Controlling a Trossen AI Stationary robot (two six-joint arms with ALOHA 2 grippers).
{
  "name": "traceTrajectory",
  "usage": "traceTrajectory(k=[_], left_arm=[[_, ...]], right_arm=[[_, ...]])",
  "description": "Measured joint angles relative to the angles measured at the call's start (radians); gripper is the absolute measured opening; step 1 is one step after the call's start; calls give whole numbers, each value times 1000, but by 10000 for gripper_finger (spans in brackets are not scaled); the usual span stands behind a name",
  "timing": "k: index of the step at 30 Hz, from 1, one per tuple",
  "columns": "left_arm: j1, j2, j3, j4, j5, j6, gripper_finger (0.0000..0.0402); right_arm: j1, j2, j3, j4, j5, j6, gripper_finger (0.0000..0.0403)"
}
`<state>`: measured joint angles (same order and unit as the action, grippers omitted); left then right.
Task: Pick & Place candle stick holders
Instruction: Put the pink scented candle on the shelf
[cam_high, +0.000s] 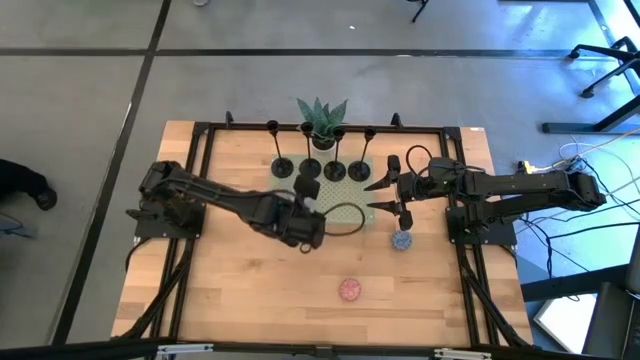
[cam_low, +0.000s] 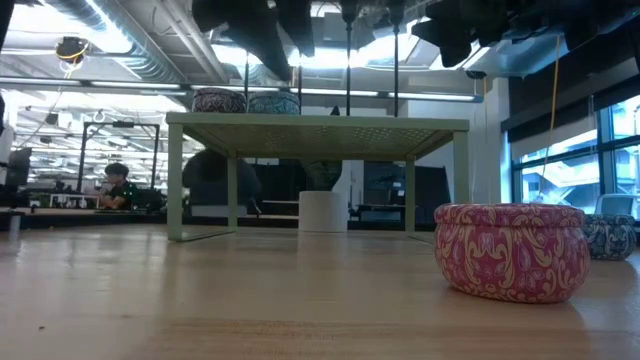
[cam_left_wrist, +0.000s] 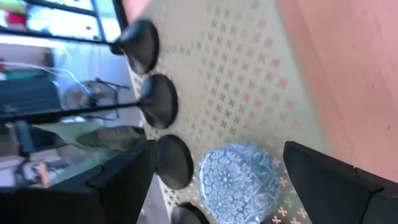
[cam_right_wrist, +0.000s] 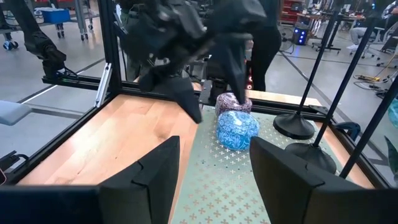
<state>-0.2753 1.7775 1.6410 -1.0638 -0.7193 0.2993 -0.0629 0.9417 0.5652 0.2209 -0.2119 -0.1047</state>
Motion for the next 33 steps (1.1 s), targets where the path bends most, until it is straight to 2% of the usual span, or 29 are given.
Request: traceTrajectory(k=[2, 6, 10, 14, 21, 26, 33], left_arm=[[-28, 0, 7, -9, -38, -14, 347], [-90, -6, 68, -30, -125, -201, 347], [-156, -49, 134, -72, -65, -369, 347], [-215, -128, 140, -123, -21, -485, 347], [-322, -294, 137, -381, -118, -814, 347], [-397, -406, 41, -424, -186, -1008, 347], [-467, -492, -205, -398, -250, -1125, 347]], right_arm=[[0, 0, 0, 0, 0, 0, 199], [0, 0, 0, 16, 0, -2, 199], [9, 0, 0, 25, 1, -40, 199], [50, 6, 0, 42, 1, -61, 200], [164, 39, 0, 106, 3, -152, 220], [221, 61, 0, 159, 59, -173, 263], [294, 120, 17, 196, 55, -124, 299]])
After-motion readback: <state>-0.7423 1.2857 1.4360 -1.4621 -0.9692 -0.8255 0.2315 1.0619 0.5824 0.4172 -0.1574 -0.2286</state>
